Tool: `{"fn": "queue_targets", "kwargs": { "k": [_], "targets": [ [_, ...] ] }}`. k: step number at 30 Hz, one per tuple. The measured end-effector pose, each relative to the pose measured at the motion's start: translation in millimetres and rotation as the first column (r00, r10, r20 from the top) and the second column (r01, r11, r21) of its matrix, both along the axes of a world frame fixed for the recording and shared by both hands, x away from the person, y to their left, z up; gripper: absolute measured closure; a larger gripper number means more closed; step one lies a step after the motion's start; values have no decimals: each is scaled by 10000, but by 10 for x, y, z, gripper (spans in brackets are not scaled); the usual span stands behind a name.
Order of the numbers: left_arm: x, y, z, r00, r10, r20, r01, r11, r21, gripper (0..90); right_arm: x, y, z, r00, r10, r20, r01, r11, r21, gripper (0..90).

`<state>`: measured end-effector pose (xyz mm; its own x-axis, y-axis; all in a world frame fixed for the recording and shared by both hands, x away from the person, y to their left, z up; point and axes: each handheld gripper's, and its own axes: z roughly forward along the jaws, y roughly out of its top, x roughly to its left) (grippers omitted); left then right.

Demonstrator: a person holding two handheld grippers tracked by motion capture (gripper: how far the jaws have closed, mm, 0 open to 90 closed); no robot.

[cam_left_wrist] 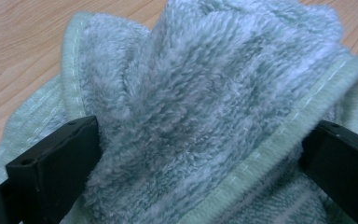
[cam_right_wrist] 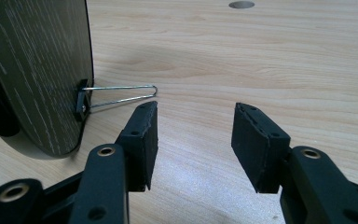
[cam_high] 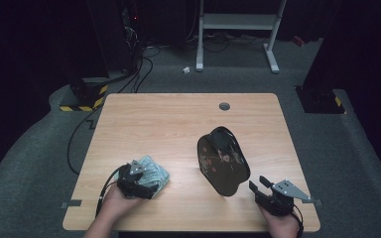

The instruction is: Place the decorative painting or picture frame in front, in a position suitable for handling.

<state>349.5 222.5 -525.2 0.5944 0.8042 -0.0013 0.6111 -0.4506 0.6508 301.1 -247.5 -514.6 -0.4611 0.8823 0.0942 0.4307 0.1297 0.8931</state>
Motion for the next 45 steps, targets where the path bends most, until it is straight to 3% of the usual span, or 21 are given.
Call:
{"fn": "queue_targets", "kwargs": {
  "k": [6, 12, 19, 26, 37, 45],
  "targets": [
    [13, -9, 30, 9994, -295, -201, 298, 9995, 122, 62, -6, 11, -3, 10000, 9, -16, -9, 10000, 17, 503],
    [-11, -22, 31, 9995, -319, -77, 319, 9995, 71, 110, -5, -2, -2, 10000, -3, -14, 3, 10000, 80, 504],
    [-68, -38, 38, 9994, -287, 183, 290, 9995, -146, 277, -3, 0, 3, 10000, 18, -21, -18, 9998, 181, 504],
    [-170, -62, 25, 9968, -332, 728, 362, 9985, -405, 475, -5, -1, 3, 10000, 70, -20, -69, 9998, 187, 504],
    [-219, -54, 22, 9925, -454, 1138, 499, 9981, -373, 527, -6, 4, 2, 9999, 102, -33, -101, 9999, 114, 503],
    [-186, 24, 1, 9953, -288, 924, 392, 9928, -1133, 541, 1, 19, 7, 9999, 100, -7, -100, 9999, 92, 502]
  ]
}}
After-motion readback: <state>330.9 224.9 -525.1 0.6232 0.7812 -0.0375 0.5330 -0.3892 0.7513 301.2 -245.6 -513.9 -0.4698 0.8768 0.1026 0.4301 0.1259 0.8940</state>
